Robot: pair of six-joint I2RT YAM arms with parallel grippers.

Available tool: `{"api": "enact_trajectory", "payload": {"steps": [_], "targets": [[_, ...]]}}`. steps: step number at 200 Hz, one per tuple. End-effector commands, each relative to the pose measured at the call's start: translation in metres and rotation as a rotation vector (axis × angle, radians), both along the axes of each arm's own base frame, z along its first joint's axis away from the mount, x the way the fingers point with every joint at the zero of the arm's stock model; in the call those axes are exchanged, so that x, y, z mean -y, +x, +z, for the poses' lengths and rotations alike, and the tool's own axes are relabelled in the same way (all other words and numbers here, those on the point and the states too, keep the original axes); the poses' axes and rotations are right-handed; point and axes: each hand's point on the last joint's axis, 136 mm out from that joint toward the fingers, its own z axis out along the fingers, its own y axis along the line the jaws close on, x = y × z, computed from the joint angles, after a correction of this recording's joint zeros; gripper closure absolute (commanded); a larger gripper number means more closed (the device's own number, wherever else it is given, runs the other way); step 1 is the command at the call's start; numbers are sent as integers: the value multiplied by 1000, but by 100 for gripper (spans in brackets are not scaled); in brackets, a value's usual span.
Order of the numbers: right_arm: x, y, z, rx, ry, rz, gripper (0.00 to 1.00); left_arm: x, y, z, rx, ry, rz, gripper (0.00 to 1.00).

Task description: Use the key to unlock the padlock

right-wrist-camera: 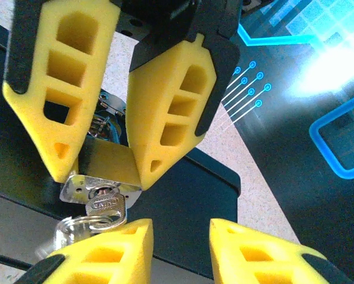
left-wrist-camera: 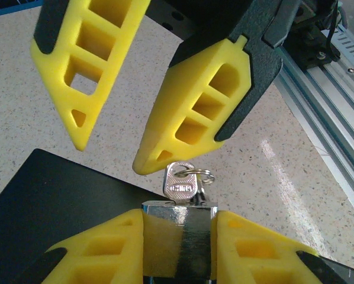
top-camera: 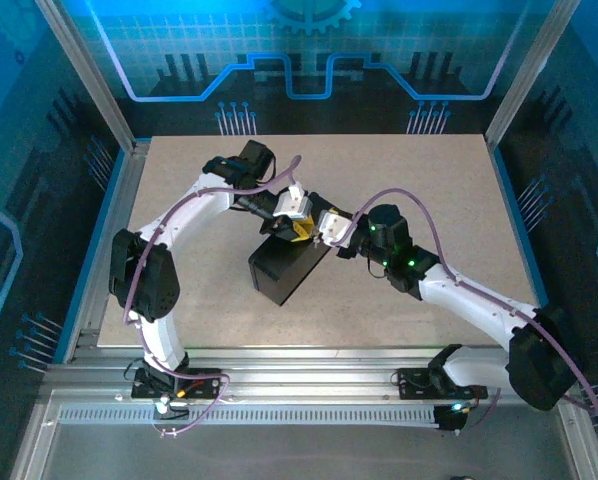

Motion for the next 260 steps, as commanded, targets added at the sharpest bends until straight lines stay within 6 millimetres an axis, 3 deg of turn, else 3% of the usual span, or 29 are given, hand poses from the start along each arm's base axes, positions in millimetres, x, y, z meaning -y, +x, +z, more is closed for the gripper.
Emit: {"api": "enact_trajectory", "payload": {"steps": [1,41,102,187,260], "targets": [[-9,-6,16,79,12,33,68,6,-6,28,35,-90,-52,89],[-5,-18,-2,25,-31,48,69,7,-5,29,41,-91,-52,89],[-10,-29,7,19,-12,81,71,7,-6,28,30,-90,-51,89],[-26,-33,-2,22,-55,131,71,8,-6,32,33,-101,-54,89],[-30,-36,1,37,-60,146,72,8,-8,35,29,-108,-58,89]]}}
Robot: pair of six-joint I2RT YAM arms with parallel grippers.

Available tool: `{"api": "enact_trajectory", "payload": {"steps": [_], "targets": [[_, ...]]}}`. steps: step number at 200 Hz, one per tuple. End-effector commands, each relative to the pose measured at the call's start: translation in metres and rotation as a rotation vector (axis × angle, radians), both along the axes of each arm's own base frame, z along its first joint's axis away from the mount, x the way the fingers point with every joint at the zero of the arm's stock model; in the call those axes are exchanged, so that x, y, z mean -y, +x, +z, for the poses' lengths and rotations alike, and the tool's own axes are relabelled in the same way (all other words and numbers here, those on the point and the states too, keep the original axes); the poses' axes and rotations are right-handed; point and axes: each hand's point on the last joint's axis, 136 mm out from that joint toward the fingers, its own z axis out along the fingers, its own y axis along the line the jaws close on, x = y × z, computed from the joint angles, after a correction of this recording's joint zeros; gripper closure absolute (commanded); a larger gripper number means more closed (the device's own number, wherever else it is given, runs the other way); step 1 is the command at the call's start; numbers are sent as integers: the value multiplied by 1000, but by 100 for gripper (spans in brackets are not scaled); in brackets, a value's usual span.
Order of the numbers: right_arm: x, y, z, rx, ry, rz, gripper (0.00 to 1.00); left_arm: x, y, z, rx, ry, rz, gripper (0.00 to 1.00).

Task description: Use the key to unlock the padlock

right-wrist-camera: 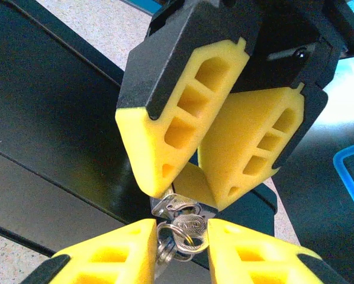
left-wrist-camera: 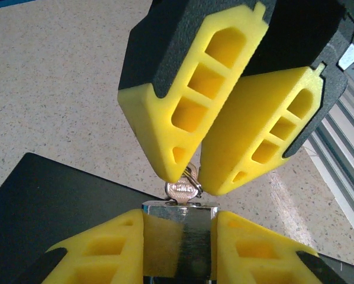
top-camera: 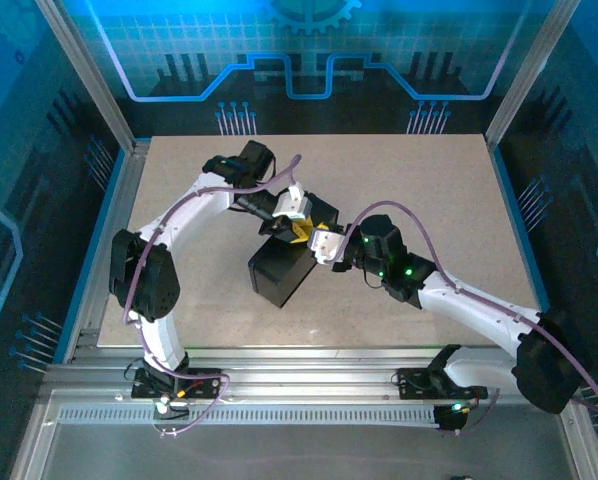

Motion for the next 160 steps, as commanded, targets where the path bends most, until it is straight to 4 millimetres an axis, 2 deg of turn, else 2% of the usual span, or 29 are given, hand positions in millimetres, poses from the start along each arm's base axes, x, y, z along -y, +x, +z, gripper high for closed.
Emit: {"api": "enact_trajectory", "payload": {"steps": [1,92,143,160], "targets": [[-10,-3,10,23,5,37,73,10,-4,34,56,-120,-57,89],[-10,-4,8,2,-16,44,81,10,-6,36,48,-121,-63,89],[-10,-8,18,-119,25,72,87,8,-9,36,45,-116,-65,89],[-8,-11,10,-169,18,79,86,8,-9,35,44,-117,-67,89]]}}
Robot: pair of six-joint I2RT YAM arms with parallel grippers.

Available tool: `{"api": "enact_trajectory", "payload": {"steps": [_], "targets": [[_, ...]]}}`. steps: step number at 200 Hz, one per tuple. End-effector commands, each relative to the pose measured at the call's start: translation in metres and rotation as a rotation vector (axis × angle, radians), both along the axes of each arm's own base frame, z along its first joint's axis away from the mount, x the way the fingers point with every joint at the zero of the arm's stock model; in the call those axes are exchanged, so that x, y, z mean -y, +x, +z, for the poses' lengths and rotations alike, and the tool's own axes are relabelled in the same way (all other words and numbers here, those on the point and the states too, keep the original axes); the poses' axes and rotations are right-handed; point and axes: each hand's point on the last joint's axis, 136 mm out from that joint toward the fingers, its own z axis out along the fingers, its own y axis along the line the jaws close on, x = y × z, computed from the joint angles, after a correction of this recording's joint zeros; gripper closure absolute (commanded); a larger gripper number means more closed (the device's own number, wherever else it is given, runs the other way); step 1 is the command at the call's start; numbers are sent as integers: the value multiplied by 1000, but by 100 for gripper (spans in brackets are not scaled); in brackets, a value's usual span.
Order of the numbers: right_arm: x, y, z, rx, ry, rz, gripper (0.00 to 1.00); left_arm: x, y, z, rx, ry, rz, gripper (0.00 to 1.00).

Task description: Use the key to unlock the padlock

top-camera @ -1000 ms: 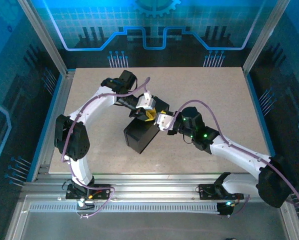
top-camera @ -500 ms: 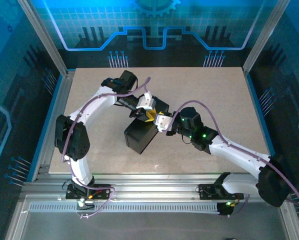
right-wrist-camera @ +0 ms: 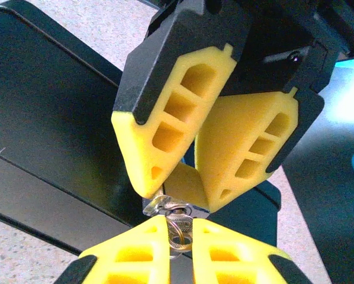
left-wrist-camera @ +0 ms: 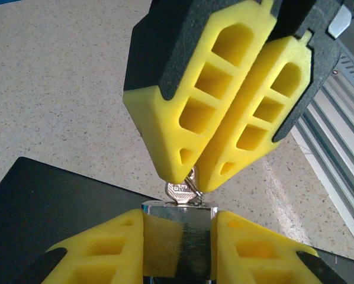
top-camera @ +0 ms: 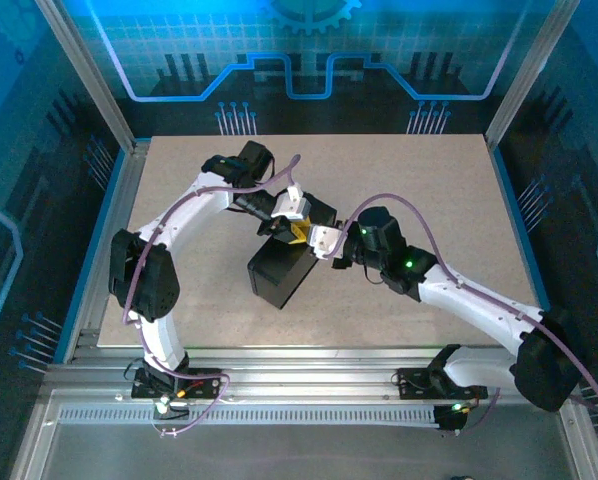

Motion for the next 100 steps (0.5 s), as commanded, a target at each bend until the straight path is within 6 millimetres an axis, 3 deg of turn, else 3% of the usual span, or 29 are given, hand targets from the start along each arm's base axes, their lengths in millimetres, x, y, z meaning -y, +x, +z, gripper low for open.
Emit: {"api": "enact_trajectory", "payload": {"steps": [1,8,47,100], "targets": [[-6,-10,3,-92,33,52,86,10,-5,35,52,-122,-56,89],[-7,-8,14,-88,49,55,85,11,-6,35,52,-122,-57,89],[1,-5,17,-173,111,43,90,10,-6,35,52,-120,-59,89],[-8,-8,19,-344,167,45,93,11,-5,34,46,-126,-60,89]]}}
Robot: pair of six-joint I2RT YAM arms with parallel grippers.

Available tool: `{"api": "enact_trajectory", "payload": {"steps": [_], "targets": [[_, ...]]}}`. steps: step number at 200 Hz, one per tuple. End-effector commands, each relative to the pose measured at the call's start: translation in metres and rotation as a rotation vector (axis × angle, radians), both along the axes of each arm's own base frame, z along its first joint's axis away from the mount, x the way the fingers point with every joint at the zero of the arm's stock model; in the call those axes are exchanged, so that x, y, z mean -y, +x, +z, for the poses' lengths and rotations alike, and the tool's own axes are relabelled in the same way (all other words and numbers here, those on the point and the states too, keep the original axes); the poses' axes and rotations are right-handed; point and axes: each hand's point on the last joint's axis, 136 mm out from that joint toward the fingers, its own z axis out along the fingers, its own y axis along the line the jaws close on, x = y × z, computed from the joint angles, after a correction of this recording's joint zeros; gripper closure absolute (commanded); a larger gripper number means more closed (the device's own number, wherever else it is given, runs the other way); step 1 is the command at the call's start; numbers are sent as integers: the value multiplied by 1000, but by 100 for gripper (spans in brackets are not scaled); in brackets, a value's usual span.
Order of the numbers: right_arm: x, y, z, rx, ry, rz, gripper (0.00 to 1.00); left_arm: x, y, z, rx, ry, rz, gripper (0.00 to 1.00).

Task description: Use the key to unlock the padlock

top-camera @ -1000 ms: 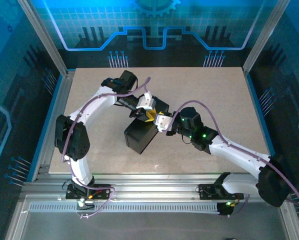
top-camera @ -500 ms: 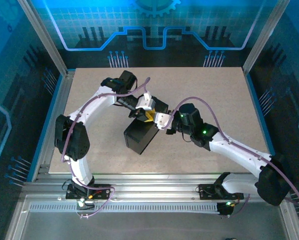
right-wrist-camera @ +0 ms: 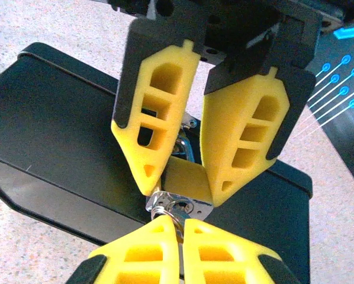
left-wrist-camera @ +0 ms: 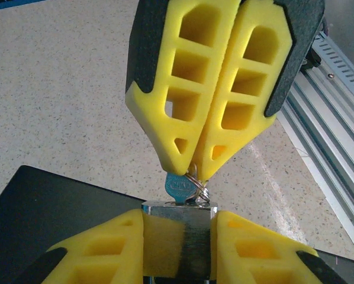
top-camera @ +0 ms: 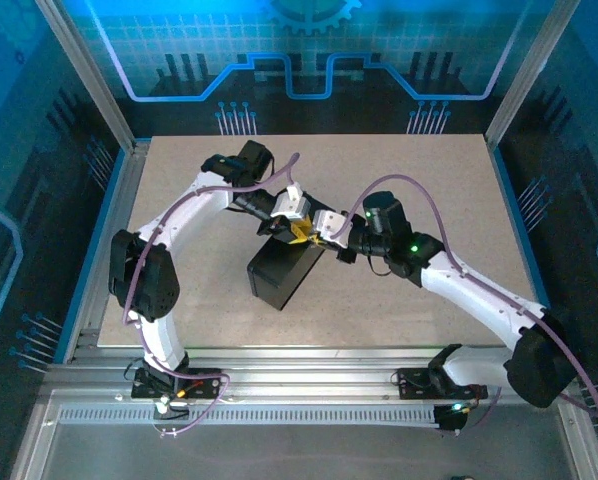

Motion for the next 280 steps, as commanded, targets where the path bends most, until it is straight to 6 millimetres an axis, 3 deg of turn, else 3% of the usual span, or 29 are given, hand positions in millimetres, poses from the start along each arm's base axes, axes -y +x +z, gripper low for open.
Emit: {"api": "enact_trajectory", "payload": {"steps": [1,36,77,116,145,191,243,280], "targets": [[-10,-6,13,-102,76,24,93,11,-4,31,52,-115,-55,89],[-9,-5,13,-236,131,-8,95,11,-2,32,59,-117,-51,87],[0,6,3,-396,205,-95,95,12,8,26,88,-109,-7,65],[9,8,-14,-391,167,-118,88,10,11,23,94,-87,12,62],[15,15,-20,-389,150,-141,83,11,11,25,85,-89,12,51],[18,22,-12,-397,200,-172,79,8,17,34,84,-112,41,50],[9,19,0,-425,232,-160,70,-7,30,71,46,-265,128,47],[-5,12,4,-414,241,-124,58,-13,45,70,-17,-241,247,45]]}}
